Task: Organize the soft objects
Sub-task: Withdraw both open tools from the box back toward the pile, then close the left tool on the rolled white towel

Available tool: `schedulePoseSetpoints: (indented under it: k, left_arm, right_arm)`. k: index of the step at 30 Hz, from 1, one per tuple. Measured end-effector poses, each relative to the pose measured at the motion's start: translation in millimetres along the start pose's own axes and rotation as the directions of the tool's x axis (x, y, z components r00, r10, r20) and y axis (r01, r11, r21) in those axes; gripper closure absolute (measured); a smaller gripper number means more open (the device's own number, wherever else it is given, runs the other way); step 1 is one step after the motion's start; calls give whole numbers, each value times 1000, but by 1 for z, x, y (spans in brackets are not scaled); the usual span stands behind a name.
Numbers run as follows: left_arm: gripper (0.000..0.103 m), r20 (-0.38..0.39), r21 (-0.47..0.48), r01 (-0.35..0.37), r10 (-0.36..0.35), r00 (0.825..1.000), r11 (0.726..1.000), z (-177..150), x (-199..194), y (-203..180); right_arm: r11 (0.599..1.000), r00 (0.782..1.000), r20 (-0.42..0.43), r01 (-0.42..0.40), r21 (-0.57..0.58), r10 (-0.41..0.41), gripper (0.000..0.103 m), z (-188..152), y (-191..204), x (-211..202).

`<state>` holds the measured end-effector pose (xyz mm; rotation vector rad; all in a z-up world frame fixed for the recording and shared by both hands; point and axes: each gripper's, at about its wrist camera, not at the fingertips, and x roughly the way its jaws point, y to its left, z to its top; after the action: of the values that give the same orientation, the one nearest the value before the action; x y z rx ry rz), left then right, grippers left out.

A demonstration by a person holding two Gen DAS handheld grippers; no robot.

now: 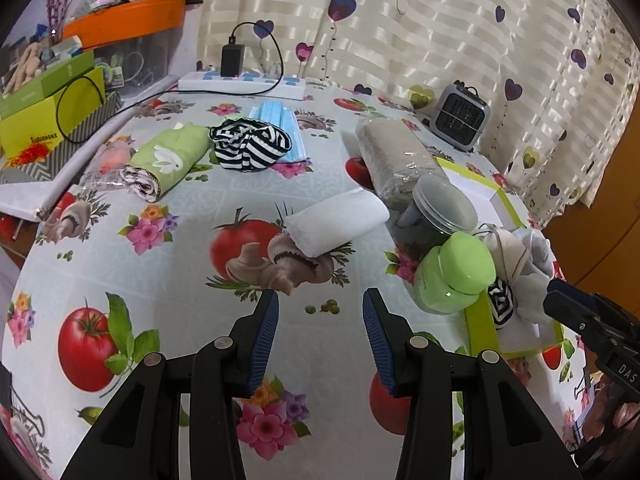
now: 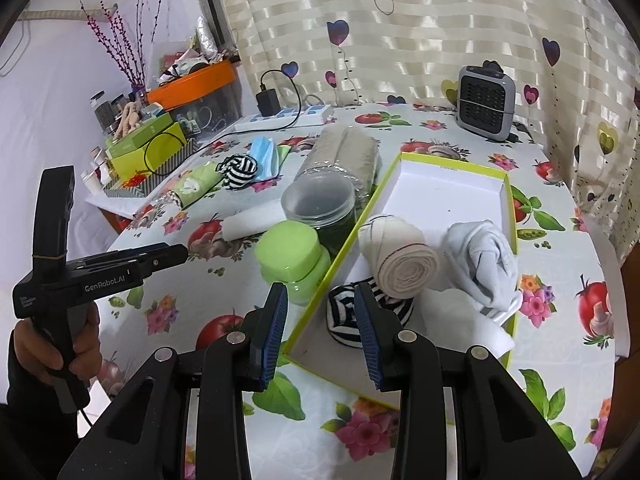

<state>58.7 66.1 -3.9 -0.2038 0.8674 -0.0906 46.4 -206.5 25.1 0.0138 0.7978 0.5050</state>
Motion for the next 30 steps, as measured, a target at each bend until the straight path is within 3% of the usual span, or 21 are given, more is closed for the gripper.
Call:
schedulePoseSetpoints:
  k: [3, 18, 28, 30]
  left_arm:
    - [61, 2, 17, 0, 0, 1000, 1000, 6, 4, 0]
    - [61, -38, 149, -20, 25, 999, 989, 40, 51, -6]
    - [60, -42, 264, 36, -26, 999, 964, 60, 77, -21]
    - [60, -72, 292, 58, -39, 997, 955, 62, 86, -26]
  right_arm:
    - [1000, 1000, 10, 8, 4, -8, 57, 2, -3, 0]
    - [999, 1000, -2, 27, 24, -27, 57, 7, -18, 7]
    - [999, 1000, -5, 27, 37, -26, 57, 10, -25, 15]
    - [999, 1000, -7, 25, 43, -25, 57, 10, -25, 16]
